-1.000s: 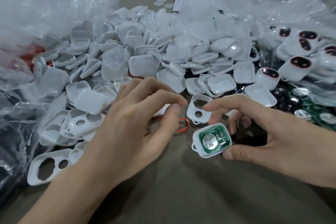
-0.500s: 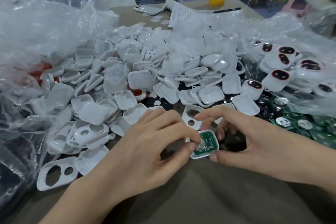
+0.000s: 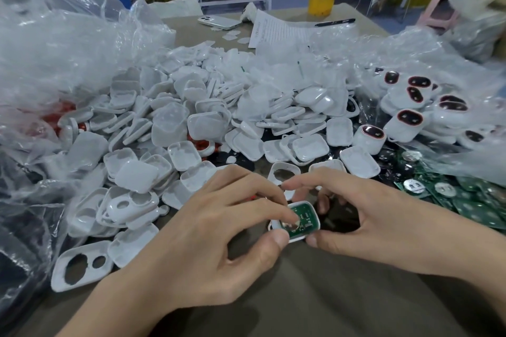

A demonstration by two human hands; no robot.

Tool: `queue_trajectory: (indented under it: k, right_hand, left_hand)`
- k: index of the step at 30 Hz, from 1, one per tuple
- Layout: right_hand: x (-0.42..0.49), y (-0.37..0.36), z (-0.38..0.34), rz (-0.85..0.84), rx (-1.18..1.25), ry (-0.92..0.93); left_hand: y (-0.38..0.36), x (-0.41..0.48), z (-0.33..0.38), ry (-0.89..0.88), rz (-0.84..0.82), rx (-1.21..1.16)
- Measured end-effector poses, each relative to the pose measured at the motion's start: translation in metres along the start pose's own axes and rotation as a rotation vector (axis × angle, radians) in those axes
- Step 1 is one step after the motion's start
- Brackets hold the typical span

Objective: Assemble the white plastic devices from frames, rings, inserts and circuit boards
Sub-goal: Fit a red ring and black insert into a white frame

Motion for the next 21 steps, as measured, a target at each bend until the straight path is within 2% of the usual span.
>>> queue_trajectory:
  k: [9,16,21]
  right_hand:
    - [0.001,-0.001,-0.002,-0.013,0.02,0.037]
    - [0.0,-0.002,0.003,-0.018,0.034,0.029]
    - [0.001,-0.002,0.002,-0.013,0.034,0.036]
  left_hand:
    - [-0.006,0.0,0.002,-0.063,-0.033,0.04]
    - [-0.005,0.001,0.006,-0.078,0.009,0.088]
    - [-0.004,0.0,0.01,-0.085,-0.033,0.056]
Point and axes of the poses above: each hand's wrist, its own x-axis towards the middle knuckle, its own y-axis out of the back of the hand, z = x × y, the point moved 8 cm from there along x, towards the middle knuckle, and after that the axes turned 7 degrees about x, right-handed, at the moved point
